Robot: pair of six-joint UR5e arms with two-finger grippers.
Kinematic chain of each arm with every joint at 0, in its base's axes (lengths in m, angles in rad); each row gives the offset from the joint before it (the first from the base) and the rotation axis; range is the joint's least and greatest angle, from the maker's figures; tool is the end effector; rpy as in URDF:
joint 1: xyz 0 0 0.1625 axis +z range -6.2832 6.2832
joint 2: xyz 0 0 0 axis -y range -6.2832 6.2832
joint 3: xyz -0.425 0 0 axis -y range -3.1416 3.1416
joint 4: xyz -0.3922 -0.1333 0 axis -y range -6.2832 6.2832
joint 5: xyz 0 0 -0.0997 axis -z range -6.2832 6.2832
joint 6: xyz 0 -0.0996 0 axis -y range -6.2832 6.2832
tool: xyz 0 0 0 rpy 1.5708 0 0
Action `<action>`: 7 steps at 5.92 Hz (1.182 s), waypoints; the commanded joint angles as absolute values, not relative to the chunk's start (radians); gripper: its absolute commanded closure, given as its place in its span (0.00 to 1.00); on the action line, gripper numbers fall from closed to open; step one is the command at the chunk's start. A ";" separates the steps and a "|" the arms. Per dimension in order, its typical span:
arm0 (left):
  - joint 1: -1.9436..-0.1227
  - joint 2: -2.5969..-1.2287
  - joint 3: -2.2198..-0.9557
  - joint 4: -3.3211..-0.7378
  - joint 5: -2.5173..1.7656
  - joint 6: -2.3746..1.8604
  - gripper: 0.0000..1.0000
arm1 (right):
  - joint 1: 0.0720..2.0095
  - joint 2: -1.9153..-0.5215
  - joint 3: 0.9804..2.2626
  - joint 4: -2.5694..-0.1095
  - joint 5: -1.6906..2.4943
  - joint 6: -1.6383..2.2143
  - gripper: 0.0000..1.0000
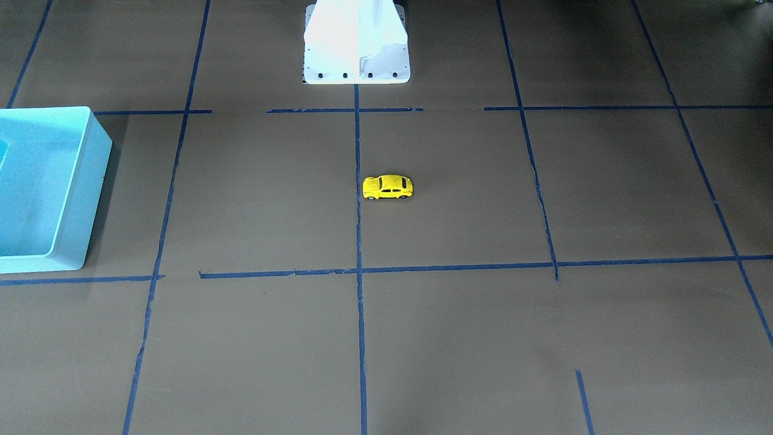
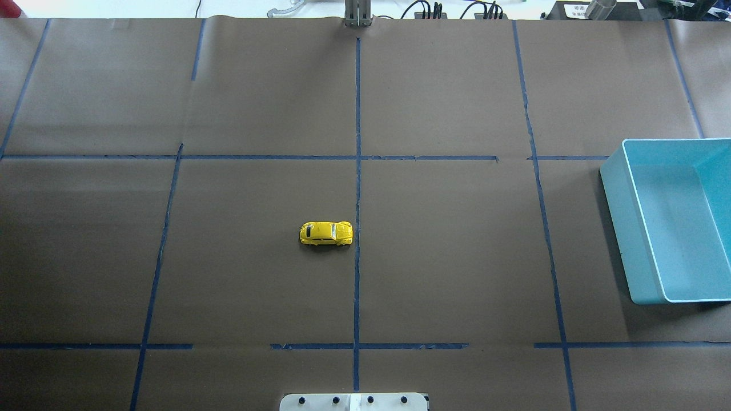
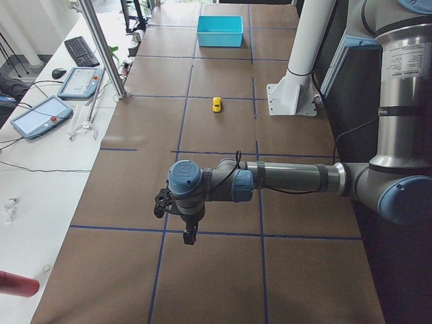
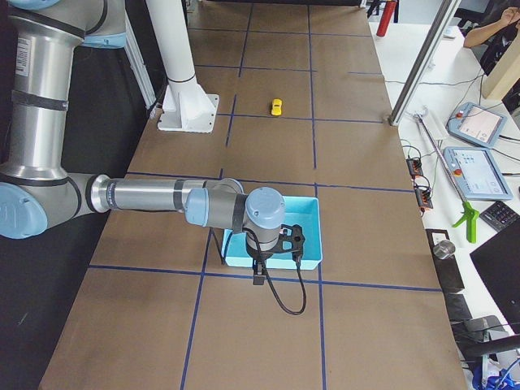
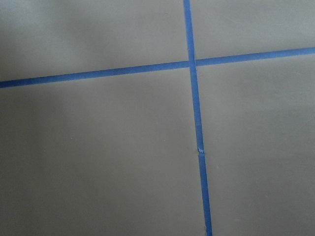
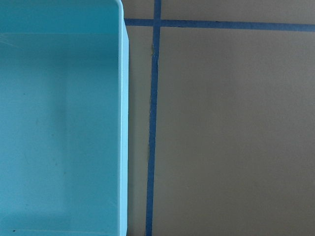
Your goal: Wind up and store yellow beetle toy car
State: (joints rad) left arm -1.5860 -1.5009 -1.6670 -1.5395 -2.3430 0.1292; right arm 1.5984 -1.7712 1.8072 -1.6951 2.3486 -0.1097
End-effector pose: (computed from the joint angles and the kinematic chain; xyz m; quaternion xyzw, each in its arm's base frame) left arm -0.0708 -0.4607 0.6480 0.0249 0.3758 0.0518 0.9249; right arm 0.0744 -0.3985 0.6444 -0.0148 -0.3807 -0.0212 0.9243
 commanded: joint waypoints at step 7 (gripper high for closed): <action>-1.225 -1.859 -2.072 -0.997 -2.177 0.129 0.00 | 1.598 -1.772 1.806 -1.697 2.349 -0.106 0.00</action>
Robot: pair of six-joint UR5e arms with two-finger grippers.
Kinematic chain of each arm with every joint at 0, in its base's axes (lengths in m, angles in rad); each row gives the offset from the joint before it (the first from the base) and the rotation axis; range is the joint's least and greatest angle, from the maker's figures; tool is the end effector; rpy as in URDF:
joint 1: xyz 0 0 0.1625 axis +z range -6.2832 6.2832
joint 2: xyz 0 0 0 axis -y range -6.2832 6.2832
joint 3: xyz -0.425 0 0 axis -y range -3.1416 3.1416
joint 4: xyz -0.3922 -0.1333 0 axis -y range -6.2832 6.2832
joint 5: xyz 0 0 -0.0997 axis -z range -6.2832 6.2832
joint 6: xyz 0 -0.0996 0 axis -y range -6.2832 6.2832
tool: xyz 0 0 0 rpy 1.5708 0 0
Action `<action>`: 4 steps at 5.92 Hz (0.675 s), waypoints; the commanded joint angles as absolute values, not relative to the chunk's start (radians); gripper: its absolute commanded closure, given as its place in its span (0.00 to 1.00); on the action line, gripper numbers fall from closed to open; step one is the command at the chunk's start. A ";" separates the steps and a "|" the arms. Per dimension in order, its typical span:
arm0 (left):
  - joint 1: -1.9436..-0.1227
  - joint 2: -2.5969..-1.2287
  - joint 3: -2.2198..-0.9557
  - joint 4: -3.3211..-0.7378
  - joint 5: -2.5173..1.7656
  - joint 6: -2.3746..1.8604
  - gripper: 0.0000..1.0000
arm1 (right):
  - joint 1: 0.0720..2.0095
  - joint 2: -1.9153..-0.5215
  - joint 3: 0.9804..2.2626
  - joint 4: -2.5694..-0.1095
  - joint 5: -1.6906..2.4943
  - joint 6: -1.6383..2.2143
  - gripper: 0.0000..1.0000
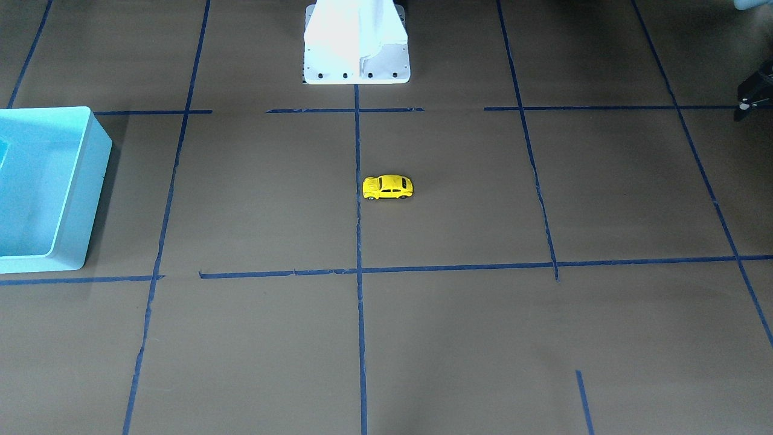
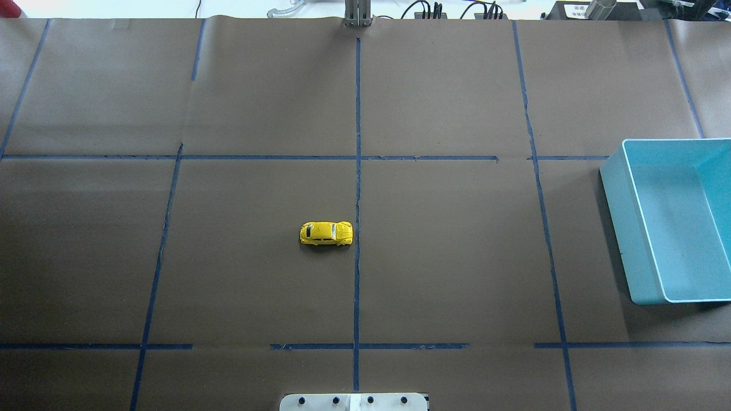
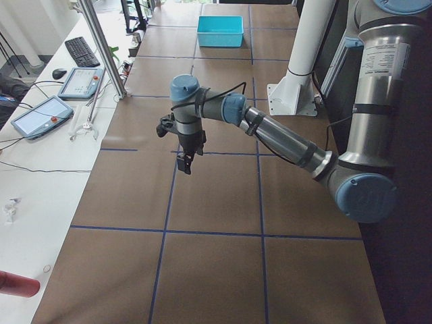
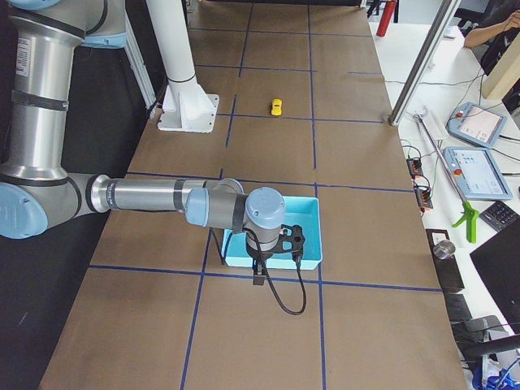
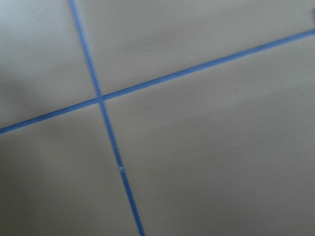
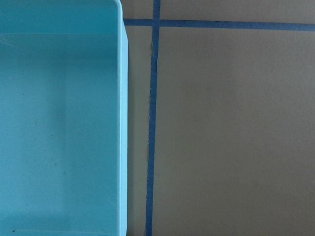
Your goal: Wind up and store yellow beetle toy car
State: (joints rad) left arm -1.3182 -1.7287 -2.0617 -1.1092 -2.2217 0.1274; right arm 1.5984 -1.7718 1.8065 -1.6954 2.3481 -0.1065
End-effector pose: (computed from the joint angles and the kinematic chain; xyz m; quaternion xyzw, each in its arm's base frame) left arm 0.0523 -0.4947 0.4045 0.0685 0.3233 0.2075 0.9207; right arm 0.0745 -0.3981 0.6450 -0.0161 -0.3805 -0.0194 0.9244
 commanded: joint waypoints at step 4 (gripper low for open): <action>-0.877 -2.124 -2.065 -0.946 -1.968 0.135 0.00 | 1.598 -1.770 1.807 -1.695 2.350 -0.104 0.00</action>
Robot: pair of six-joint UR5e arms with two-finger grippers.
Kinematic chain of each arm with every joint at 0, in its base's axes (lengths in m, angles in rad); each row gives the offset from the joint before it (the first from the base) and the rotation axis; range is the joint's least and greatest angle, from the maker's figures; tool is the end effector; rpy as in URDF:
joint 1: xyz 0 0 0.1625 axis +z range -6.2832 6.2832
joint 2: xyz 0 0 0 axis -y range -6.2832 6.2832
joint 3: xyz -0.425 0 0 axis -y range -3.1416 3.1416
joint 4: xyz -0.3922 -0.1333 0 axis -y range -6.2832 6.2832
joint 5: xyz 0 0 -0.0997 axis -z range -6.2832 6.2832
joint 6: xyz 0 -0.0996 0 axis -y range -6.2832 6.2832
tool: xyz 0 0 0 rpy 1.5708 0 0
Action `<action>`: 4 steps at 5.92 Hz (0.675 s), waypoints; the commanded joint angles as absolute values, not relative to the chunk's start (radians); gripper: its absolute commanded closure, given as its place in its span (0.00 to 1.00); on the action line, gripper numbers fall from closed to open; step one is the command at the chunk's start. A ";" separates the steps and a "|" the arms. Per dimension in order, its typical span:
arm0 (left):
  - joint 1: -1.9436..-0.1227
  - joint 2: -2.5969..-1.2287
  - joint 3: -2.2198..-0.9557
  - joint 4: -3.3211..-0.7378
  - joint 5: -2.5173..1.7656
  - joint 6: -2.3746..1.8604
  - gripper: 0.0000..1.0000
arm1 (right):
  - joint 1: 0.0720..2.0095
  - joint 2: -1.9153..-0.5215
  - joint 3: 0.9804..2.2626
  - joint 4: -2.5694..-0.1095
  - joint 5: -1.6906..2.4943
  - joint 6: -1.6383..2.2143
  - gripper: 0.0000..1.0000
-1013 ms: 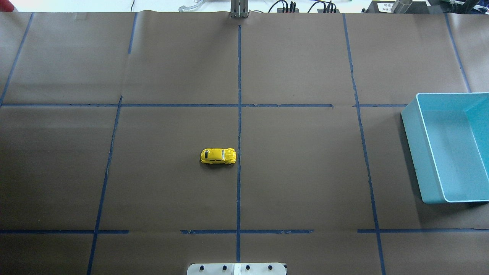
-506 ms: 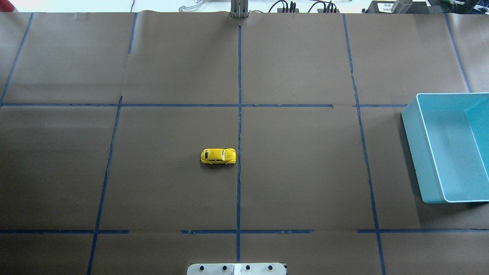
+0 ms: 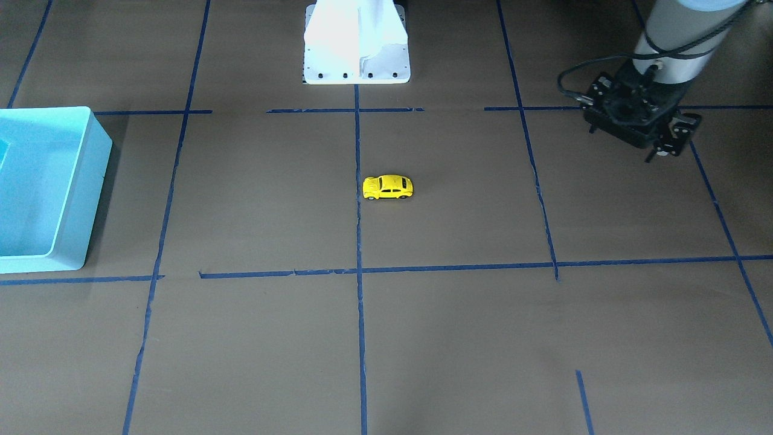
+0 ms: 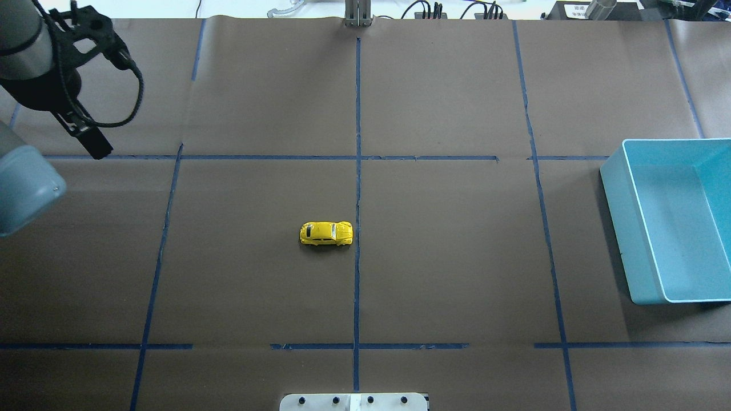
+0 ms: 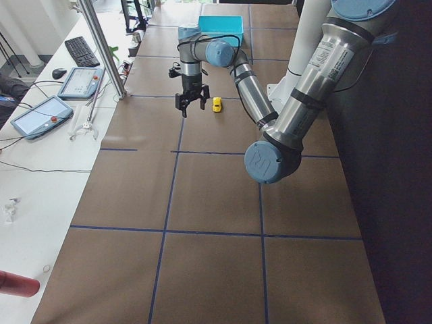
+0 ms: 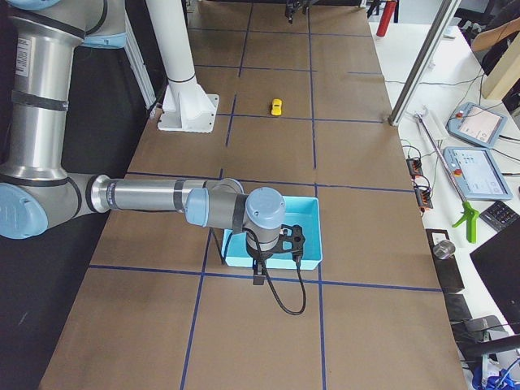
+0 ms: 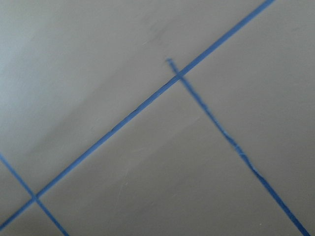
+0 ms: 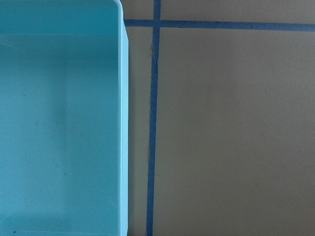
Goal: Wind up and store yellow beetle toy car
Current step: 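Reach the left gripper down over the yellow beetle toy car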
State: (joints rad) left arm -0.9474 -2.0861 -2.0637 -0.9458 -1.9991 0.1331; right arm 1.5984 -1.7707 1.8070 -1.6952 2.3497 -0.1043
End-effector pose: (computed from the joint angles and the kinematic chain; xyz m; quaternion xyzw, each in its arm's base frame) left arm 0.2435 -0.4961 0.2473 0.1299 0.2476 0.3919 0.8765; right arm 0.0744 -0.3987 0.6442 -0.0157 -0.3812 -0.0187 0.9242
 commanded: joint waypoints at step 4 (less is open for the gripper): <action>-0.503 -2.172 -1.973 -1.293 -1.878 0.413 0.00 | 1.598 -1.770 1.813 -1.695 2.362 -0.103 0.00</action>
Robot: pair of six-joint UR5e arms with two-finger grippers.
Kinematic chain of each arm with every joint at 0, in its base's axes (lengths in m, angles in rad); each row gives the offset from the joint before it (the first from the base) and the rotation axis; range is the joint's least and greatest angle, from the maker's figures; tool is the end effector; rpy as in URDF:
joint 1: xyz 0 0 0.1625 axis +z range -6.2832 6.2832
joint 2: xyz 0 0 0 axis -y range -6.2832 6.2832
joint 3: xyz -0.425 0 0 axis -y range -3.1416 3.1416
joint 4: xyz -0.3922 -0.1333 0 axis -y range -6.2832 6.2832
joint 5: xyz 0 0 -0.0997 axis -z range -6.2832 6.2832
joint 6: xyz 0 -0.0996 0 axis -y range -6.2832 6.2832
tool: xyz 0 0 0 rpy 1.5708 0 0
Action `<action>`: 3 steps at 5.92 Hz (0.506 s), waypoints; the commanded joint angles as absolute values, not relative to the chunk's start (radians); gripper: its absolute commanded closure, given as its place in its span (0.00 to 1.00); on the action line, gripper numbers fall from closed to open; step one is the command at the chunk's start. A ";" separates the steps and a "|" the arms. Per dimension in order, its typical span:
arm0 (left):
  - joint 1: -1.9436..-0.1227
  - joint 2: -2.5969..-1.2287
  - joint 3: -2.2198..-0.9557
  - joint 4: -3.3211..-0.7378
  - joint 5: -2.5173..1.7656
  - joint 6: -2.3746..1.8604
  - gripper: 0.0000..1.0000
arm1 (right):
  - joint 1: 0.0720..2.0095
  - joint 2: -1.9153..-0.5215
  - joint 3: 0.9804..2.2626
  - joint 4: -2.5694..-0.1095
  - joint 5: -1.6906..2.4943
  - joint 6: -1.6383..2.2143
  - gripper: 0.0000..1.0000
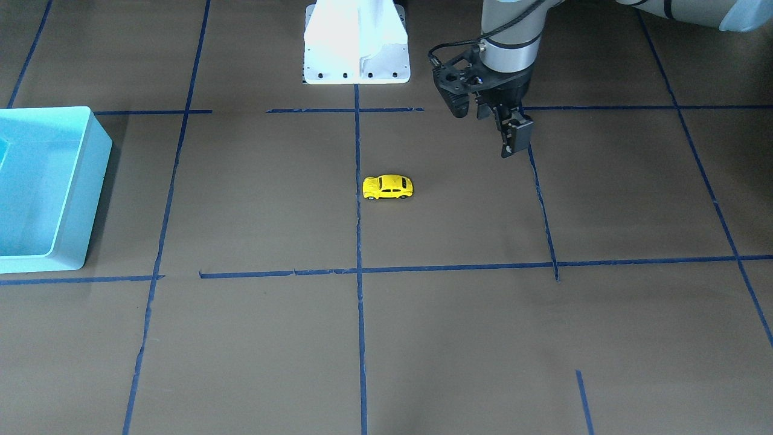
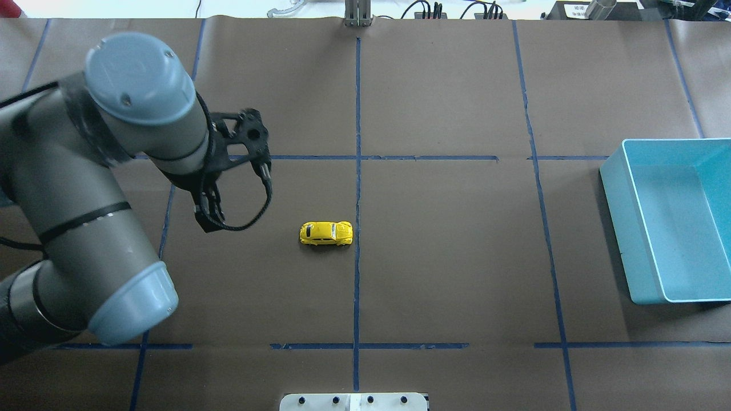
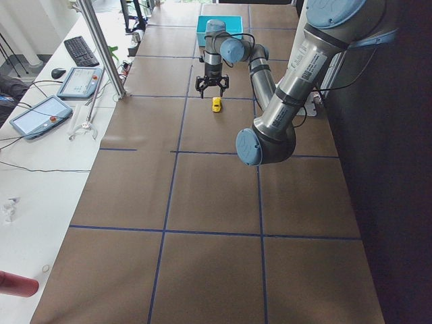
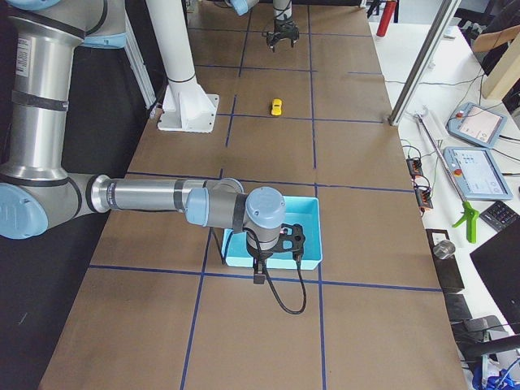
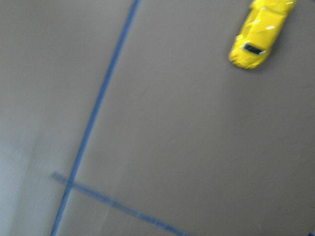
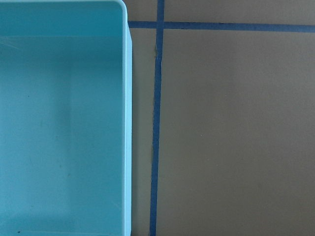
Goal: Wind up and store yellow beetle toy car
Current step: 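Reach the left gripper down over the yellow beetle toy car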
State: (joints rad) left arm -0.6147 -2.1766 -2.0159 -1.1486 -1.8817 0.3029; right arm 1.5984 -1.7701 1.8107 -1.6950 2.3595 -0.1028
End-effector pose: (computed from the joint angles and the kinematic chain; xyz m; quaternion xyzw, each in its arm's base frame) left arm 0.4090 -0.4146 0.1895 0.2421 0.2375 0.5918 0.7313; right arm 0.0737 -0.3993 0.6414 -0.0135 -0.3856 -0.0186 0.9224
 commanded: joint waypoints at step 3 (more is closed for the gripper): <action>-0.472 -2.195 -1.754 -1.595 -1.876 0.419 0.00 | 1.598 -1.770 1.813 -1.695 2.364 -0.103 0.00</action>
